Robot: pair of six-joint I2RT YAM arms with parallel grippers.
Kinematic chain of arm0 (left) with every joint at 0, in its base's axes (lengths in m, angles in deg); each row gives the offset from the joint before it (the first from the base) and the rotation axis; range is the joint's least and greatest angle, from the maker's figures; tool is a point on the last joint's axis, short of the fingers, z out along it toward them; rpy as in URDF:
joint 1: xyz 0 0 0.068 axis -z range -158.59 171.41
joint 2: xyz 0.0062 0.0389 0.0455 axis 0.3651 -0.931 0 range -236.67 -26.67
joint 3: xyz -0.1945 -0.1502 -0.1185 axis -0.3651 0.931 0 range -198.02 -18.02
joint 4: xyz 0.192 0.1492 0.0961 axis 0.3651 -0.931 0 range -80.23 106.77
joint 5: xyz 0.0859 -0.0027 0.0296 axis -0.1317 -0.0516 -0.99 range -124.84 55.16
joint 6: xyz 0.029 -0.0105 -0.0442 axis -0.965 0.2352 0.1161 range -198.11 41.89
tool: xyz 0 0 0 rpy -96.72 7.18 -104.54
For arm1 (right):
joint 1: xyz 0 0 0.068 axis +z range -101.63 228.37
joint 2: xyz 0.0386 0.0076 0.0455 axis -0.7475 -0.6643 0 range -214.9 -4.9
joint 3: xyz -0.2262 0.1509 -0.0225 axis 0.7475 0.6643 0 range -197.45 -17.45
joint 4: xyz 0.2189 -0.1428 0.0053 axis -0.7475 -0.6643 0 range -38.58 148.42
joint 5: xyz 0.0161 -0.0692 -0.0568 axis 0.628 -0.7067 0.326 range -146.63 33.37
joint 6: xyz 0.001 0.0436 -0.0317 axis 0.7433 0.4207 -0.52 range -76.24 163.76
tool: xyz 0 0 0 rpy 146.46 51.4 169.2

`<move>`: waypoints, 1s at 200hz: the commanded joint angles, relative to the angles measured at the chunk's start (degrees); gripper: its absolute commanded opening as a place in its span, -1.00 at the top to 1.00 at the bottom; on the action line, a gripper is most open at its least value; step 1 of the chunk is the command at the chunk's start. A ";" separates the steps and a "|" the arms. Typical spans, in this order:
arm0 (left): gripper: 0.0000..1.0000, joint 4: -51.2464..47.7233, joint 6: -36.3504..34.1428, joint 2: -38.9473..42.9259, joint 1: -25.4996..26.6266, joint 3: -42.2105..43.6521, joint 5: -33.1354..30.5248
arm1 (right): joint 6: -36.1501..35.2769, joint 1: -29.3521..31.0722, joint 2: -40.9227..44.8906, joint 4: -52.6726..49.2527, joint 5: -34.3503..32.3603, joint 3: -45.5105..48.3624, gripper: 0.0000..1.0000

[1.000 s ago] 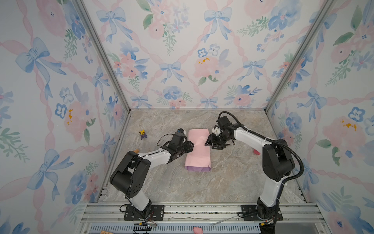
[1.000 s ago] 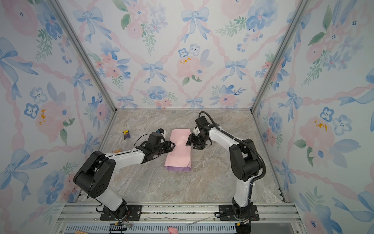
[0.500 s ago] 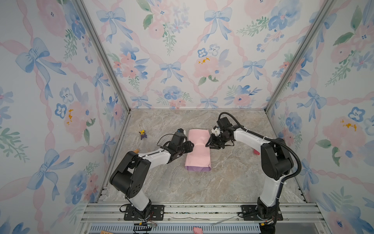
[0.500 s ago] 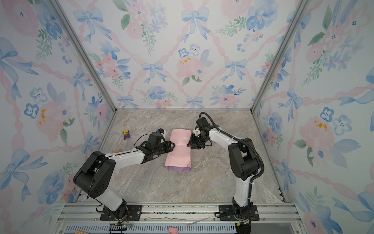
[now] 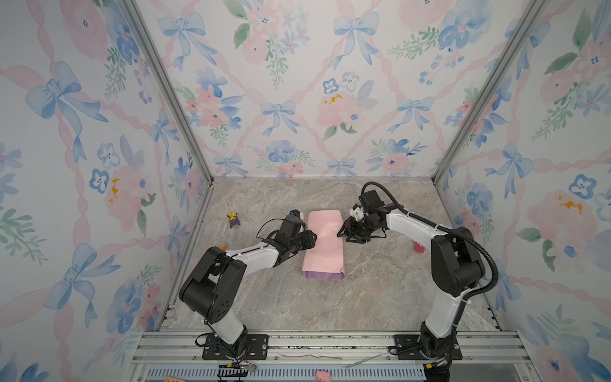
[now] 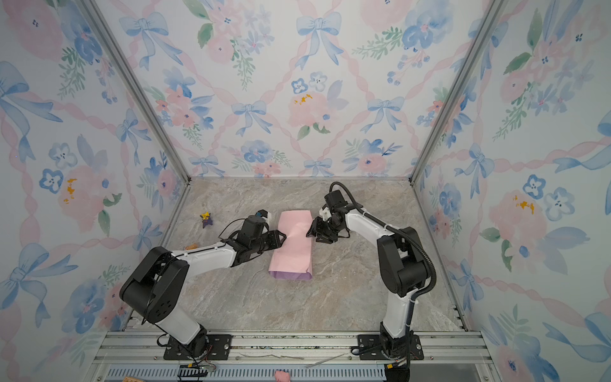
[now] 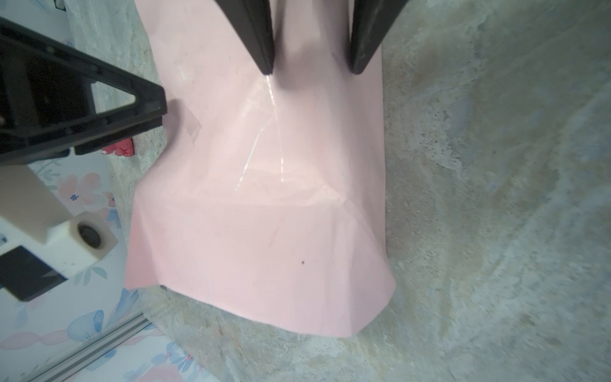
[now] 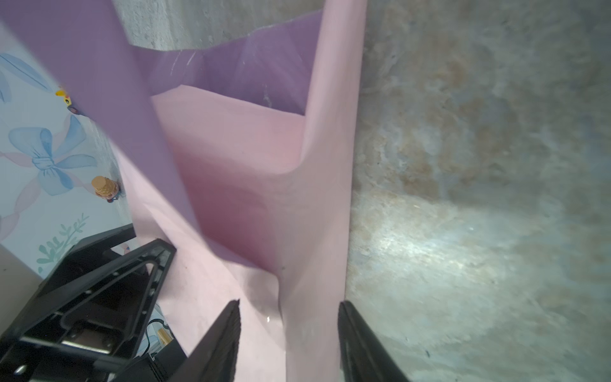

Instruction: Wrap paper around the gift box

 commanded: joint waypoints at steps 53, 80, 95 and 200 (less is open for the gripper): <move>0.22 -6.01 -1.40 -0.15 0.52 1.39 -0.43 | 0.24 -0.47 -2.20 1.85 2.70 0.83 0.24; 0.22 -5.97 -1.40 -0.13 0.54 1.44 -0.57 | -0.06 -0.52 -3.09 1.48 1.75 1.46 0.35; 0.22 -5.97 -1.31 -0.14 0.53 1.48 -0.50 | -0.59 -0.50 -3.62 0.94 1.12 1.70 0.45; 0.21 -3.34 0.85 0.12 0.09 0.63 -1.23 | -1.22 -0.43 -7.60 2.31 0.58 -4.85 0.60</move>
